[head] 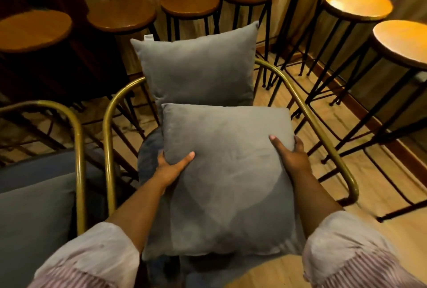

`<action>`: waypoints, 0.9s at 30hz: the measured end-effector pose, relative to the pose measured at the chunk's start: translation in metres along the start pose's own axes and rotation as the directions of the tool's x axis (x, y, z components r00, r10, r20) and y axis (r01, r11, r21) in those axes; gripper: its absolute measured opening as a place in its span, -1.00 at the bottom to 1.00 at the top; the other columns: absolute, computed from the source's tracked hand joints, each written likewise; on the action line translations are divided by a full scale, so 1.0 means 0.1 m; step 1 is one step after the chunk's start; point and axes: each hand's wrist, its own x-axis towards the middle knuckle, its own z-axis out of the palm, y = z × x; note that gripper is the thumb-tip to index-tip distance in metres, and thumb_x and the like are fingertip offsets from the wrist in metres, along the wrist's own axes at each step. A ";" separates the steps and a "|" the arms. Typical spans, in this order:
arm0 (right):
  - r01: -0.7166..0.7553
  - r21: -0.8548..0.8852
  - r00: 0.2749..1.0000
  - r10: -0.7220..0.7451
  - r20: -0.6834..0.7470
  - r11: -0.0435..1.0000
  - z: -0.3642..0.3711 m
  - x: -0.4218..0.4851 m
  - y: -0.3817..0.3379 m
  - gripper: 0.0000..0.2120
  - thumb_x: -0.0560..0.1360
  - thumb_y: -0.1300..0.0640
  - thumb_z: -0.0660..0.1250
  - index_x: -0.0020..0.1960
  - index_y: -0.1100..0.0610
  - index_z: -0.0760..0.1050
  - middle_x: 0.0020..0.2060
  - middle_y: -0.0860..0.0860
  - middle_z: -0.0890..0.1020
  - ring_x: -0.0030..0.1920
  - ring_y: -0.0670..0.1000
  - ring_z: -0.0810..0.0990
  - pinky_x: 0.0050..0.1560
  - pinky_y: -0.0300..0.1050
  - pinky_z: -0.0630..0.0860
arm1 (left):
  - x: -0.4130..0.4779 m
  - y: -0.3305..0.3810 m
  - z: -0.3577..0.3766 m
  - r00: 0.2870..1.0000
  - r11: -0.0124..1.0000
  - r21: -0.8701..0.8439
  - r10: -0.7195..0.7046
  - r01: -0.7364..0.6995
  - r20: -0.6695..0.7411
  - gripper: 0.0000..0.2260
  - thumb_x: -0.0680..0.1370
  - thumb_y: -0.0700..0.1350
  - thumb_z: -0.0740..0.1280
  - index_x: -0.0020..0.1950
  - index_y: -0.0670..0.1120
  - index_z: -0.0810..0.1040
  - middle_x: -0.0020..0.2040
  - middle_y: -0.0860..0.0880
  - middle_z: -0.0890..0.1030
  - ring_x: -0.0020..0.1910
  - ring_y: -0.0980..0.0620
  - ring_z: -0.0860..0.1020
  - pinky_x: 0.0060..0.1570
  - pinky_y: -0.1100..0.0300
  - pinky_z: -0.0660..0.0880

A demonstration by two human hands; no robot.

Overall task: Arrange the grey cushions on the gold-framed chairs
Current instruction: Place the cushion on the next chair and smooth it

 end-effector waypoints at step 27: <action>0.398 0.321 0.867 -0.467 0.174 0.859 1.00 -1.88 -1.86 -0.11 0.21 -0.42 0.38 0.42 -0.05 0.27 0.32 0.07 0.49 0.27 0.21 0.48 0.33 0.16 0.40 | -1.22 0.20 -2.49 0.850 0.879 -0.275 0.228 -0.390 -0.476 -0.06 0.21 0.32 0.47 0.48 0.01 0.23 0.40 -0.06 0.44 0.34 -0.14 0.44 0.31 -0.01 0.41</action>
